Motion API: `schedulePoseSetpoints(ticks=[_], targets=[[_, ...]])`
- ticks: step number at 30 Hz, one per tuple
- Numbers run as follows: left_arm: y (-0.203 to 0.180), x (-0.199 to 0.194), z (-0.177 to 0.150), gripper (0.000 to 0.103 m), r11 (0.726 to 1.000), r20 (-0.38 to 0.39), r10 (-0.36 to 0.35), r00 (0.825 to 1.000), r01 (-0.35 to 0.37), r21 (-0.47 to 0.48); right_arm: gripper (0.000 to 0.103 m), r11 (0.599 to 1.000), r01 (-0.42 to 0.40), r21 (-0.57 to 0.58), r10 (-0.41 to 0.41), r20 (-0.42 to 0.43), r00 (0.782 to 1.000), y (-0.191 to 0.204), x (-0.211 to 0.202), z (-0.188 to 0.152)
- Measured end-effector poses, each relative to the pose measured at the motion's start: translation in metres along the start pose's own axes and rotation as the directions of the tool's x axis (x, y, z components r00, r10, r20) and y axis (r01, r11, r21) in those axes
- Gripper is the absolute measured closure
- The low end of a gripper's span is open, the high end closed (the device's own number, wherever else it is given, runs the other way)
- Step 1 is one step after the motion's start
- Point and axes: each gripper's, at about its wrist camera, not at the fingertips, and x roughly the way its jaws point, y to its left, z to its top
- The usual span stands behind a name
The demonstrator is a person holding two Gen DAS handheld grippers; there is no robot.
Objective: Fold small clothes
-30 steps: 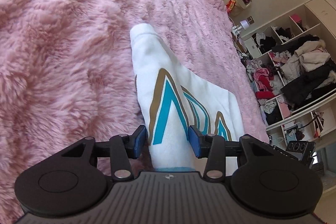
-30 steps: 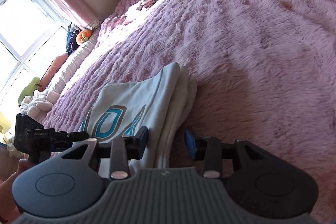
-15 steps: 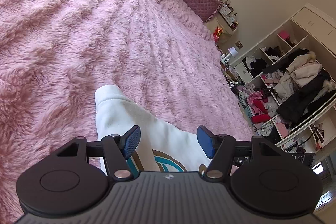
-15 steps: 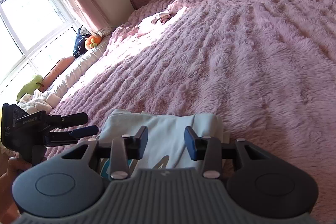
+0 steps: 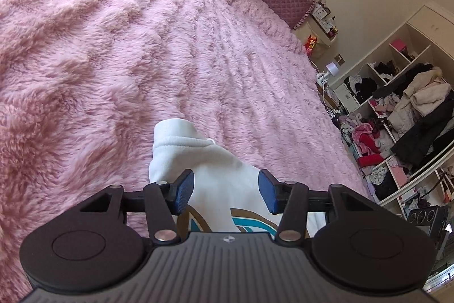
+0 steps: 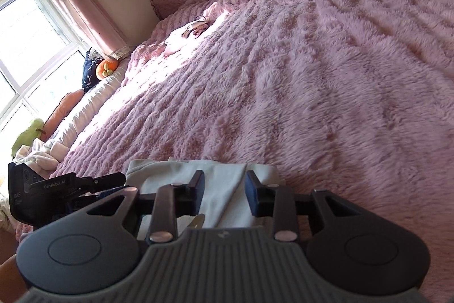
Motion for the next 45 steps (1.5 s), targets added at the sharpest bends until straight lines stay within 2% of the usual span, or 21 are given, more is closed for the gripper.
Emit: schedulePoseSetpoints(ticks=[2,3,6,10,12,14,19,21,27,34,36,38,39,43,45], targets=[[-0.022,-0.023,-0.007,0.044,0.998,0.008,0.029,1.0,-0.03,0.056,0.075,0.999,-0.037,0.013,0.037,-0.005,0.999,0.013,-0.023,-0.004],[-0.033,-0.036,-0.014,0.039,0.997,0.013,0.035,0.999,-0.036,0.074,0.075,0.999,-0.052,0.008,0.052,-0.009,0.999,0.02,-0.036,-0.009],[-0.059,-0.069,-0.043,0.033,0.994,0.011,0.045,0.999,-0.046,0.1,0.074,0.997,-0.044,-0.06,0.042,-0.026,0.999,0.045,-0.066,-0.03],[-0.088,-0.102,-0.09,0.032,0.976,0.071,0.12,0.99,-0.13,0.173,0.068,0.992,-0.022,-0.125,0.02,-0.014,1.0,0.072,-0.108,-0.076],[-0.09,-0.112,-0.113,0.032,0.983,0.084,0.113,0.99,-0.124,0.137,0.068,0.991,0.003,-0.134,-0.004,-0.005,1.0,0.077,-0.124,-0.1],[-0.085,-0.114,-0.132,0.032,0.993,0.07,0.098,0.993,-0.103,0.063,0.068,0.992,0.022,-0.127,-0.024,-0.011,1.0,0.077,-0.133,-0.118],[-0.068,-0.114,-0.16,0.032,0.992,0.06,0.114,0.992,-0.11,-0.066,0.068,0.982,0.098,-0.161,-0.107,-0.045,0.993,0.071,-0.136,-0.154],[-0.065,-0.114,-0.166,0.032,0.992,0.069,0.117,0.991,-0.112,-0.063,0.068,0.983,0.108,-0.151,-0.118,-0.056,0.991,0.065,-0.136,-0.159],[-0.057,-0.099,-0.178,0.033,0.989,0.02,0.149,0.989,-0.149,-0.01,0.069,0.989,0.12,-0.09,-0.128,-0.088,0.988,0.043,-0.125,-0.166],[-0.073,-0.107,-0.179,0.033,0.982,0.018,0.19,0.982,-0.191,0.004,0.067,0.983,0.146,-0.108,-0.156,-0.091,0.984,0.054,-0.124,-0.166],[-0.085,-0.114,-0.176,0.031,0.971,0.006,0.239,0.971,-0.239,0.02,0.062,0.981,0.159,-0.108,-0.168,-0.084,0.982,0.06,-0.13,-0.163],[-0.101,-0.12,-0.173,0.029,0.946,-0.016,0.321,0.947,-0.32,0.049,0.048,0.967,0.212,-0.14,-0.223,-0.071,0.972,0.074,-0.14,-0.161],[-0.11,-0.124,-0.174,0.029,0.933,-0.02,0.357,0.934,-0.355,0.065,0.046,0.955,0.243,-0.169,-0.256,-0.06,0.965,0.082,-0.144,-0.16],[-0.141,-0.141,-0.179,0.02,0.896,-0.003,0.431,0.902,-0.427,0.117,0.026,0.863,0.39,-0.32,-0.403,0.027,0.915,0.124,-0.167,-0.164],[-0.154,-0.149,-0.183,0.019,0.878,0.009,0.462,0.887,-0.459,0.134,0.021,0.844,0.411,-0.346,-0.422,0.046,0.905,0.138,-0.178,-0.168]])
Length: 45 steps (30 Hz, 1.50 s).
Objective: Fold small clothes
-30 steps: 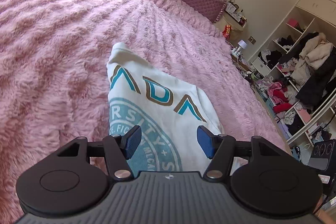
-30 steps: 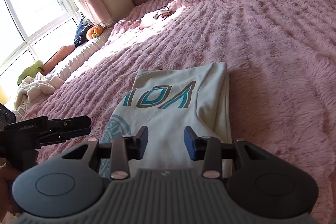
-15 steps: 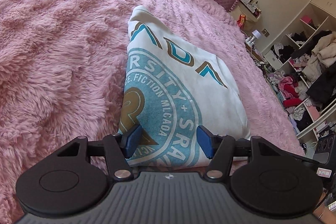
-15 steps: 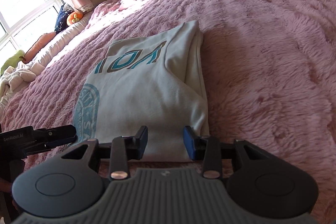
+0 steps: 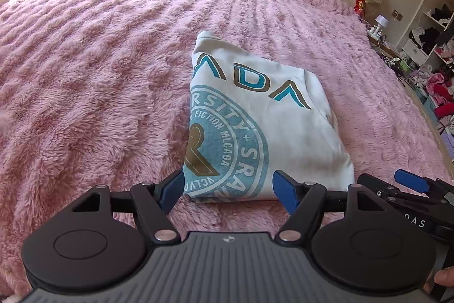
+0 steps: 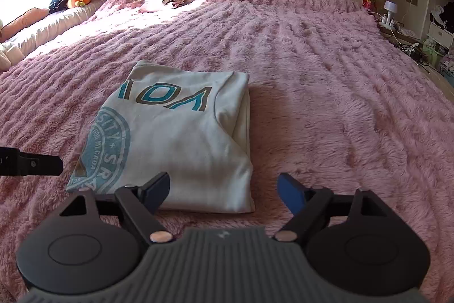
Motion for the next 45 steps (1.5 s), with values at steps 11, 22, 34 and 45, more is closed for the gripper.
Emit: schedulePoseSetpoints(ticks=[11,22,34,45], targets=[[-0.025,-0.058,-0.027,0.017,0.996,0.019,0.085,0.996,-0.086,0.012,0.021,1.0,0.013,0.001,-0.013,-0.027,1.0,0.032,-0.062,-0.021],[-0.026,-0.073,-0.037,0.016,0.991,0.023,0.133,0.991,-0.133,0.019,0.021,1.0,-0.011,0.021,0.012,-0.018,1.0,0.046,-0.086,-0.026],[-0.032,-0.065,-0.035,0.016,0.98,0.004,0.188,0.982,-0.188,0.066,0.021,1.0,-0.018,0.004,0.018,-0.029,0.999,0.051,-0.083,-0.023],[-0.038,-0.063,-0.033,0.016,0.973,0.015,0.21,0.978,-0.211,0.097,0.021,1.0,-0.003,0.01,0.004,-0.04,0.999,0.047,-0.078,-0.019]])
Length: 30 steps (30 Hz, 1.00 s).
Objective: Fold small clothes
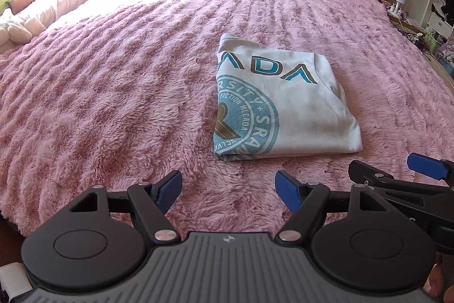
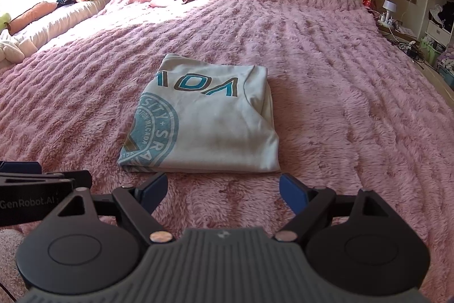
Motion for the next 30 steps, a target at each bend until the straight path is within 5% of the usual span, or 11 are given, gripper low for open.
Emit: schedulePoseSetpoints(ticks=[30], targets=[[-0.0038,0.0047,0.0016,0.015,0.999,-0.009,0.038,0.999,-0.038,0.026,0.021,1.0,0.01,0.009,-0.01,-0.018,1.0,-0.0005,0.0031,-0.0003]])
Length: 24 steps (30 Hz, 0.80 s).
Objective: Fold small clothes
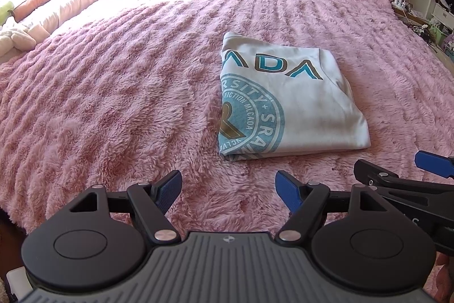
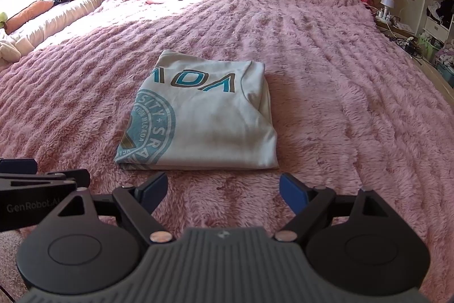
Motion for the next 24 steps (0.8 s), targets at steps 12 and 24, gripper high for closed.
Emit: schedulePoseSetpoints(ticks=[12,24], targets=[[0.0019,0.0037,0.0002,0.015,1.0,-0.021,-0.011,1.0,0.011,-0.009,0.021,1.0,0.005,0.003,-0.005,-0.005,1.0,0.0016,0.0009,-0.0013],[-0.0009,0.0045,0.0005,0.015,1.0,-0.012,-0.021,1.0,0.021,0.0,0.021,1.0,0.03,0.008,-0.03,-0.02,0.999,-0.0009,0.0038,-0.0016]])
